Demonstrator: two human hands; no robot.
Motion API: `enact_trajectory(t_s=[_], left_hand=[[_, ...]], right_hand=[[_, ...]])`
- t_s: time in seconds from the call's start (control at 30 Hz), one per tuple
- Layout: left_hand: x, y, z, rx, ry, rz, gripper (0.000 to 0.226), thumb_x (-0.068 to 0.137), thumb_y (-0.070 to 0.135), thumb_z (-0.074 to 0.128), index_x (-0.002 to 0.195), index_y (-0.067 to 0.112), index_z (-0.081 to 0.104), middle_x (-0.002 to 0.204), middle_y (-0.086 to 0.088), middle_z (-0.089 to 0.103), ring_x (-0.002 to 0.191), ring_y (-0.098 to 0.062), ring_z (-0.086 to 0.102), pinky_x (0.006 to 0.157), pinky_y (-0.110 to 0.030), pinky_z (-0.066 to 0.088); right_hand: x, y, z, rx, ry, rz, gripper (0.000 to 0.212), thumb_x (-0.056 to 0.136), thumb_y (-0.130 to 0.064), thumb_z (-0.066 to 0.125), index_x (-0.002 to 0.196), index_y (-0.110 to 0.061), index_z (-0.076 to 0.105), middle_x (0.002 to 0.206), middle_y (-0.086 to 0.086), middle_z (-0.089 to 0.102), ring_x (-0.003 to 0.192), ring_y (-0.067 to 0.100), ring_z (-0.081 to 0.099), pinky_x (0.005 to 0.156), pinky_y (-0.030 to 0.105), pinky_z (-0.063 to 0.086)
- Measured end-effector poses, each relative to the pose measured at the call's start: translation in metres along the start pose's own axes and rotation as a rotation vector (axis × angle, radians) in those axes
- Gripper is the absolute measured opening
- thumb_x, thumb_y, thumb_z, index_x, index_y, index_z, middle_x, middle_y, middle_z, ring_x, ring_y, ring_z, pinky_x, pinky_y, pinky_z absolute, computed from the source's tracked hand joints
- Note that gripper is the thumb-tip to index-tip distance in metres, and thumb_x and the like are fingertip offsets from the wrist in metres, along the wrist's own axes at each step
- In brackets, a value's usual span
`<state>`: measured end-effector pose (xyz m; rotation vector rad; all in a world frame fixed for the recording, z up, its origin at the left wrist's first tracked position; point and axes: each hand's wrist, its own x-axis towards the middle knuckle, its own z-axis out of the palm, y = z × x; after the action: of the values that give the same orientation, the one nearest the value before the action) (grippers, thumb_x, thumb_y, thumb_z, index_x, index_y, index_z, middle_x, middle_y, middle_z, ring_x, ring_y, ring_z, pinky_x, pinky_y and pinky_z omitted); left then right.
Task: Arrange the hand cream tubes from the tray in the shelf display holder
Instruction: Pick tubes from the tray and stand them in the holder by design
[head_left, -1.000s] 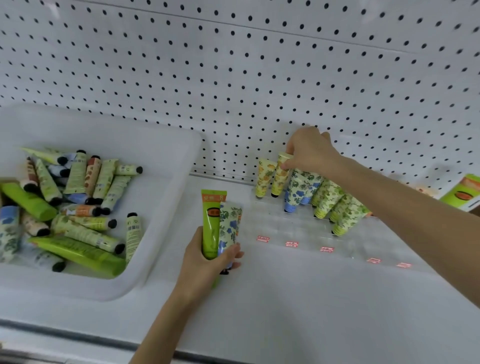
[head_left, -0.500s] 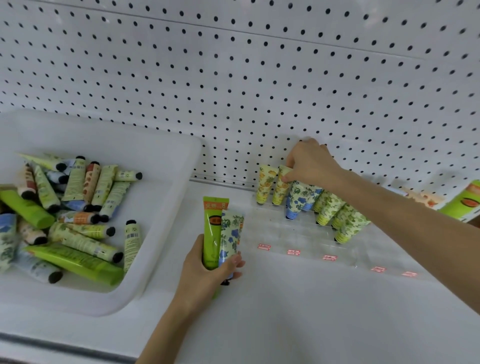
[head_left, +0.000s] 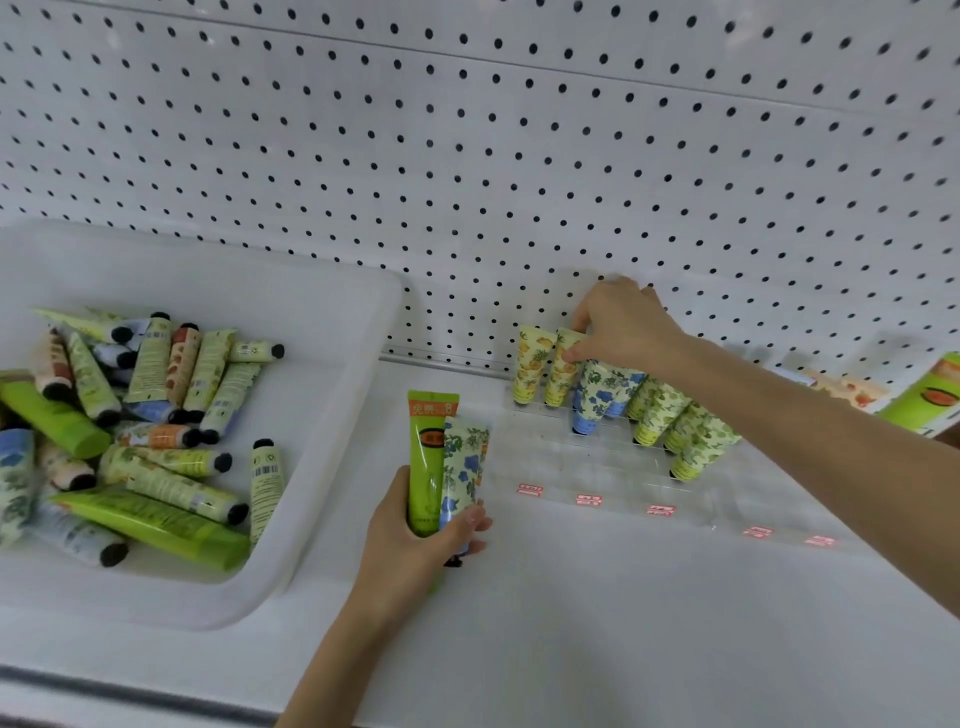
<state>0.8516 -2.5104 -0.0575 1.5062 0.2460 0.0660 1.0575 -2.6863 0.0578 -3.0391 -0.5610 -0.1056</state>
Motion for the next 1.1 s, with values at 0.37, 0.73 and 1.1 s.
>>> enact_trajectory(t_s=[0.37,0.73,1.1], left_hand=[[-0.004,0.009,0.0,-0.029,-0.018,0.001,0.044,0.071,0.023,0.075,0.11,0.012,0.056,0.097,-0.01,0.073,0.079,-0.025,0.073,0.065,-0.035,0.06],[-0.055,0.034,0.061,-0.184,-0.194,0.007,0.043,0.074,0.018,0.073,0.112,0.009,0.057,0.094,-0.009,0.075,0.071,-0.022,0.071,0.06,-0.03,0.056],[-0.072,0.039,0.094,-0.195,-0.256,0.035,0.046,0.068,0.021,0.084,0.107,0.014,0.059,0.088,-0.004,0.075,0.078,-0.024,0.073,0.062,-0.03,0.057]], right_hand=[[-0.05,0.009,-0.036,0.255,0.174,-0.054,0.023,0.082,-0.036,0.07,0.097,-0.019,0.07,0.114,0.004,0.06,0.117,0.024,0.045,0.1,0.043,0.035],[-0.17,-0.009,-0.039,0.836,-0.156,-0.114,0.022,0.075,-0.029,0.076,0.096,-0.026,0.071,0.089,-0.001,0.068,0.067,0.005,0.059,0.06,0.015,0.049],[-0.213,0.022,-0.052,1.047,-0.176,0.069,0.024,0.071,-0.01,0.08,0.081,-0.003,0.059,0.065,0.005,0.069,0.057,0.014,0.065,0.05,0.022,0.049]])
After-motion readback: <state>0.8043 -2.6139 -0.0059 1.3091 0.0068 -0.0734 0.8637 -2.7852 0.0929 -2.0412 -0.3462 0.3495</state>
